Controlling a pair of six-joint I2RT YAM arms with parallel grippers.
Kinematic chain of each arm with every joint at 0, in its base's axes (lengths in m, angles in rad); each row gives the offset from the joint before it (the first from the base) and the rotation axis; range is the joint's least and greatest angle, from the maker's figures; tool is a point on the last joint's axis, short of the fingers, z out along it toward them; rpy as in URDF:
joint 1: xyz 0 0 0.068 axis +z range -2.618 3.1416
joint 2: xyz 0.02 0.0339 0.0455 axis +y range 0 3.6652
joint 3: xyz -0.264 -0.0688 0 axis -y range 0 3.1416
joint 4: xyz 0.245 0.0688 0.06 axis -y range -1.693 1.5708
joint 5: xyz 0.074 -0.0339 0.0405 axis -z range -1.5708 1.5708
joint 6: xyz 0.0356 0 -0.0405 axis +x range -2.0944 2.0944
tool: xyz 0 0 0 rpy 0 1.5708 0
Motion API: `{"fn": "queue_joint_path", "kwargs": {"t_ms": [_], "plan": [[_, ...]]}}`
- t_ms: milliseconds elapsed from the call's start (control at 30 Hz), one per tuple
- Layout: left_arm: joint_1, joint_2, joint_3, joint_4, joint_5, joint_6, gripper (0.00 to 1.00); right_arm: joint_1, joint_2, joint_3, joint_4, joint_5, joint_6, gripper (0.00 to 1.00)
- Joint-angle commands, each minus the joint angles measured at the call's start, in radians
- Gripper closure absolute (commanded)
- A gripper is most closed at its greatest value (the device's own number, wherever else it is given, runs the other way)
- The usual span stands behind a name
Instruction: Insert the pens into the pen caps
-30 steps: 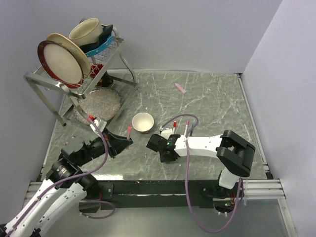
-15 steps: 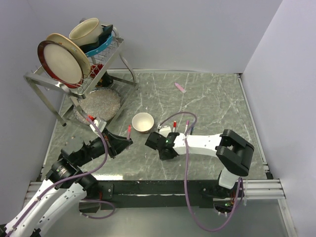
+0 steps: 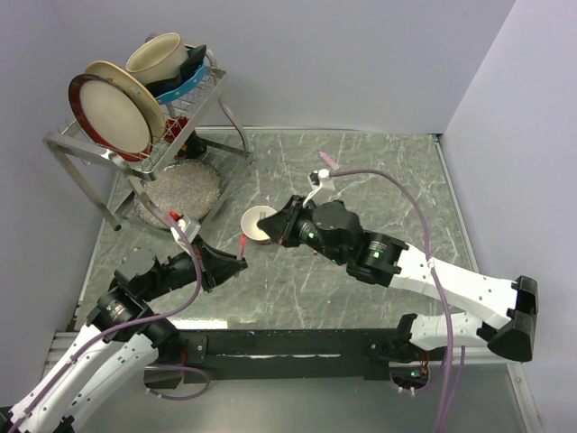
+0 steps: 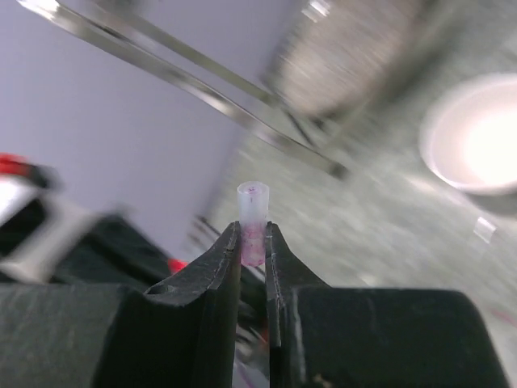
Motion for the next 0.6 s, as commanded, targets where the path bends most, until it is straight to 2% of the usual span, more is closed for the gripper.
{"fn": "queue_joint_path", "kwargs": {"t_ms": [0,200,567], "plan": [[-0.004,0.002,-0.007,0.062,0.053,0.006,0.99,-0.002,-0.012,-0.064,0.334,-0.004,0.038,1.0],[-0.004,-0.006,-0.007,0.059,0.051,0.008,0.99,-0.001,0.014,-0.016,0.362,-0.019,0.04,1.0],[-0.004,-0.017,-0.005,0.053,0.041,0.009,0.99,0.025,-0.017,-0.078,0.398,-0.034,0.05,1.0]]}}
